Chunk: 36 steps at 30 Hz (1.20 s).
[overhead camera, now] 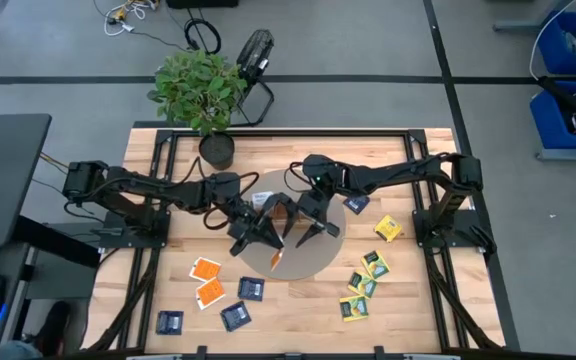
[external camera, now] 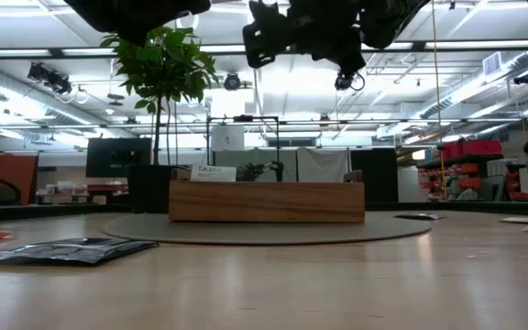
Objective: Pick & Place Tea
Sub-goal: Put the orange tea bag into the left section of the wooden organizer
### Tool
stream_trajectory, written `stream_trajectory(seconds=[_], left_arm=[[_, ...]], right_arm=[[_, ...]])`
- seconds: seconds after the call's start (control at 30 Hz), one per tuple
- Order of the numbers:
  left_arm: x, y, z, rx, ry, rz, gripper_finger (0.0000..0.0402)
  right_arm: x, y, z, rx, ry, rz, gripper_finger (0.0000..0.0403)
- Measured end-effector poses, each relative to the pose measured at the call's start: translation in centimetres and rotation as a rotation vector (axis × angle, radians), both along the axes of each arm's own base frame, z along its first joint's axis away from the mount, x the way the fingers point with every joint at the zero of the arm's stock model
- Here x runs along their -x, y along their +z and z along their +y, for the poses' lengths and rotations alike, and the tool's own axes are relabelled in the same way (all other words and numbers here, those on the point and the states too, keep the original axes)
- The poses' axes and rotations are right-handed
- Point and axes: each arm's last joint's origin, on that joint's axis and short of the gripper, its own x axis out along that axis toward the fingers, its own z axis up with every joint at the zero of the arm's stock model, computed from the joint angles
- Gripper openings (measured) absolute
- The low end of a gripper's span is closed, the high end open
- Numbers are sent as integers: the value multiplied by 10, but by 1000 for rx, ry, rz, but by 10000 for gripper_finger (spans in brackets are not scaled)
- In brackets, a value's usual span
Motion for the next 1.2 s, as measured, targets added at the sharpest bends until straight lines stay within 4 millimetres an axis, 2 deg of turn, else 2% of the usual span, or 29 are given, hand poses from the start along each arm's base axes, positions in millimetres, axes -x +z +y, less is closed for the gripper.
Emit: stream_trajectory(seconds=[0.1,0.23,0.47,0.67,0.97,1.07,1.2], left_arm=[[0,0,-2,-3,18,-1,2],[-2,-4,1,-34,148,23,2],[-3,-10,2,-104,260,54,2],[-2,-10,-5,-148,237,33,2],[-2,-10,-4,-150,236,33,2],[-2,-10,-4,-151,235,32,2],[-2,-10,-4,-150,235,32,2]], right_arm=[[-1,0,-6,3,-64,13,198],[-2,-2,-7,15,-143,49,198],[-1,-7,-8,35,-163,94,198],[0,-5,-7,27,-92,52,198],[1,-5,-7,12,-65,63,196],[1,-5,-7,18,-64,56,184],[1,-6,-7,26,-62,49,148]])
